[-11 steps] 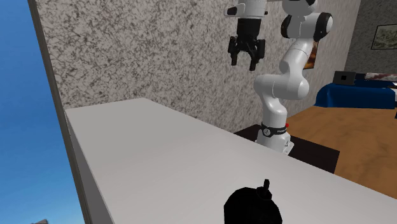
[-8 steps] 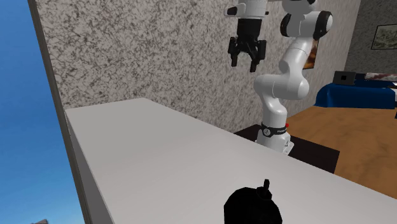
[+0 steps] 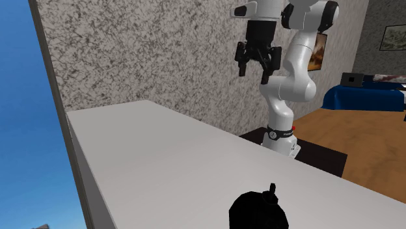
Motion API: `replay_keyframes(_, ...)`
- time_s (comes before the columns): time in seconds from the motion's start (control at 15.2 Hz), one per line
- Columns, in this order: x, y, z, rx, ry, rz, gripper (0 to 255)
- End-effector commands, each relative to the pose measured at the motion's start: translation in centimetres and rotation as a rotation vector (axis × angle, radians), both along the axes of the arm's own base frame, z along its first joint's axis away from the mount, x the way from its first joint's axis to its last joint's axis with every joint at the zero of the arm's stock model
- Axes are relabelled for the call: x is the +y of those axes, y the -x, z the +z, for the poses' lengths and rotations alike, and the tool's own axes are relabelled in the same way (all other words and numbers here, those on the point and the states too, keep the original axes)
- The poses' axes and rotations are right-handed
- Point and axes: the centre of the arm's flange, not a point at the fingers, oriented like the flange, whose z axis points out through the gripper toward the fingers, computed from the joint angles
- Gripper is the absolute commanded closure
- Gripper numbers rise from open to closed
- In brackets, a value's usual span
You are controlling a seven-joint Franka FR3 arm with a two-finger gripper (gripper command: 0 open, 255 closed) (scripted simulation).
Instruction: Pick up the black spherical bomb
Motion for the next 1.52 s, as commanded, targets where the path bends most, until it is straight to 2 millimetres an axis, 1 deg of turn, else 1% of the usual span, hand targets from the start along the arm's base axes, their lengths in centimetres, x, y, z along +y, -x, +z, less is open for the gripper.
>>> replay_keyframes(0.0, 1.7, -2.0, -0.9, -0.001, 0.0, -0.004, 0)
replay_keyframes(1.45, 20.9, -22.8, -7.6, -0.005, 0.012, -0.036, 0)
